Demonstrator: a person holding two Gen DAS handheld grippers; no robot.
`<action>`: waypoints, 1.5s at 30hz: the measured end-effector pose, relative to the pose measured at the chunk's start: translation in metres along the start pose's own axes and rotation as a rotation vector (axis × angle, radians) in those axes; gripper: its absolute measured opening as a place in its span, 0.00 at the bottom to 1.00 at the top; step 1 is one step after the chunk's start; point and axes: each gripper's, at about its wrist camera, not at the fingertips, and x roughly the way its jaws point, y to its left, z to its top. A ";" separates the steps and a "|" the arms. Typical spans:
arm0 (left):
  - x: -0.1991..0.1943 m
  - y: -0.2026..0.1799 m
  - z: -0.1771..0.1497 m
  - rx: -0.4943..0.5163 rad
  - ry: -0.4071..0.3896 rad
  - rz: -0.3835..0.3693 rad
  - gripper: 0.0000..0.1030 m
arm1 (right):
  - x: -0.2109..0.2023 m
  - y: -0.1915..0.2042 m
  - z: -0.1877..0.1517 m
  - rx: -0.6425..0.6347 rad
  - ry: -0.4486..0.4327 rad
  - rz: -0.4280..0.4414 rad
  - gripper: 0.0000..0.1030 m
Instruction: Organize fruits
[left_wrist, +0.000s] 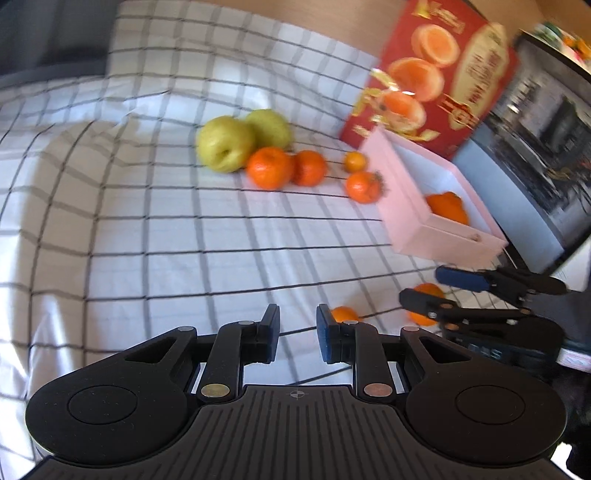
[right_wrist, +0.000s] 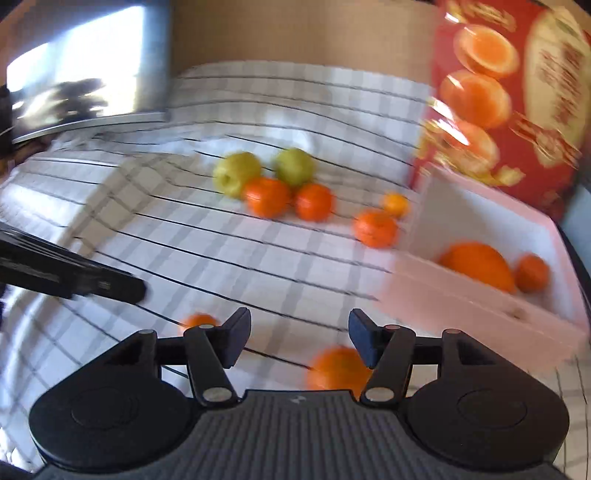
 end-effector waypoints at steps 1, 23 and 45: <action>0.001 -0.006 0.001 0.027 0.002 -0.010 0.24 | 0.002 -0.005 -0.003 0.018 0.016 -0.017 0.57; 0.024 -0.059 -0.005 0.301 0.035 0.116 0.26 | -0.021 -0.032 -0.054 0.130 0.051 -0.070 0.74; 0.041 -0.044 0.005 0.245 0.058 0.155 0.33 | -0.017 -0.025 -0.064 0.135 0.058 -0.074 0.82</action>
